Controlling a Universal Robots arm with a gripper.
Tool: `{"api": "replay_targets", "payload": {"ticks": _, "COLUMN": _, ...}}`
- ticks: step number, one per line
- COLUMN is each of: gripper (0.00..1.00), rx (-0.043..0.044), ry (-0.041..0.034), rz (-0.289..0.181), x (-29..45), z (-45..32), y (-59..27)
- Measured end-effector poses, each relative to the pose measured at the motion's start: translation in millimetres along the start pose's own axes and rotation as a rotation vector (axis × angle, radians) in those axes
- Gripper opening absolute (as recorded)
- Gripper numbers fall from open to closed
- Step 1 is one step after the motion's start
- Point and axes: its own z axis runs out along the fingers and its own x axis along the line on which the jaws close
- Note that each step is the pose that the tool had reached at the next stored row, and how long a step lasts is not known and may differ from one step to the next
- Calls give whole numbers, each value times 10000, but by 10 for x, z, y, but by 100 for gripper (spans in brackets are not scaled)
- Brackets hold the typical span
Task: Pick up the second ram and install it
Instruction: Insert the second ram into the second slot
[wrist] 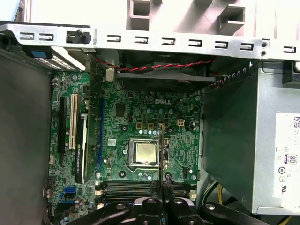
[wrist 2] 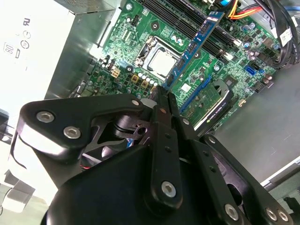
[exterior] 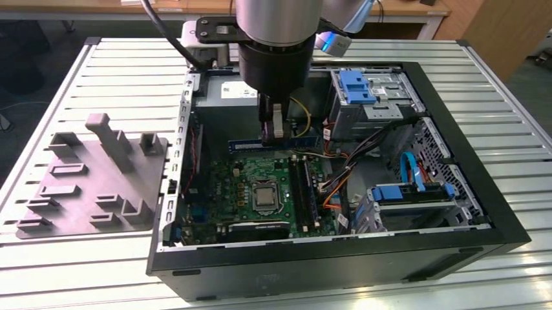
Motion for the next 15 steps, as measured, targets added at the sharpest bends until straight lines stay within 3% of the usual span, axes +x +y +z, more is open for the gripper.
{"api": "replay_targets", "payload": {"ticks": 5, "gripper": 13, "rx": 6, "ry": -3, "rz": 143, "x": 0, "z": 4, "y": 0}}
{"api": "replay_targets", "payload": {"ticks": 15, "gripper": 13, "rx": 76, "ry": -22, "rz": 1867, "x": 1, "z": 27, "y": -1}}
